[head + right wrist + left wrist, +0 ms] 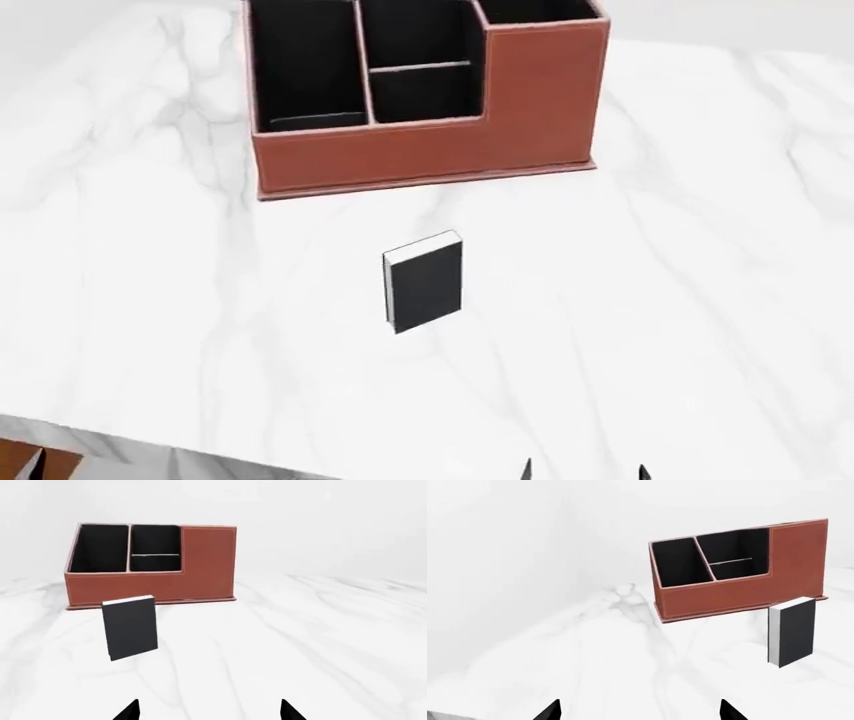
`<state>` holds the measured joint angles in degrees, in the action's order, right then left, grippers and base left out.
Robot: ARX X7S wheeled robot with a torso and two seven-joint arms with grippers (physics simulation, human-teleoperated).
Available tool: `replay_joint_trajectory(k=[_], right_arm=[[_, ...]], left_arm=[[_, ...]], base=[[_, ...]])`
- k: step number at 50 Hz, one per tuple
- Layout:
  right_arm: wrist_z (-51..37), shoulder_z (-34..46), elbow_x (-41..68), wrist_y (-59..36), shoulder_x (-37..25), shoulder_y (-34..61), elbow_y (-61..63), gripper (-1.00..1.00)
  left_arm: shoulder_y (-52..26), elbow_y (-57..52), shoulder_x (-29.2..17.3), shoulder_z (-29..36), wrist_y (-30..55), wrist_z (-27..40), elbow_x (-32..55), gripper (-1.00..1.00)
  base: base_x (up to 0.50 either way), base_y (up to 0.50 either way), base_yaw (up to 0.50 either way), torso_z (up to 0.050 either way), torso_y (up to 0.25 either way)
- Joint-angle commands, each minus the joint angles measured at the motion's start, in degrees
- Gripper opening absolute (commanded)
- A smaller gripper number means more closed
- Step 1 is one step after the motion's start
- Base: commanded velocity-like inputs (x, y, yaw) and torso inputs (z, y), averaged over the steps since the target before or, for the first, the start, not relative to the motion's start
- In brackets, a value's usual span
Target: Pick up the book and place it in the left compartment of the caddy.
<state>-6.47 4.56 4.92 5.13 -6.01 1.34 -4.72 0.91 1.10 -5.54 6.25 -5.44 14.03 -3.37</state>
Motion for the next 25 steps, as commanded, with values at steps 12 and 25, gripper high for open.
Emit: replay_joint_trajectory(k=[12, 25], right_arm=[[-0.9, 1.0, 0.1, 0.7, -0.1, -3.0, 4.3, 1.00], [-2.0, 2.3, -0.3, -0.3, -1.1, -3.4, 6.1, 1.00]], left_arm=[[2.6, -4.0, -0.9, -0.1, 0.8, -0.9, 1.8, 1.00], [1.3, -12.2, -2.1, -0.4, 5.6, -0.1, 2.3, 1.00]], base=[[0.00, 0.00, 0.50, 0.000, 0.000], [0.00, 0.00, 0.50, 0.000, 0.000]])
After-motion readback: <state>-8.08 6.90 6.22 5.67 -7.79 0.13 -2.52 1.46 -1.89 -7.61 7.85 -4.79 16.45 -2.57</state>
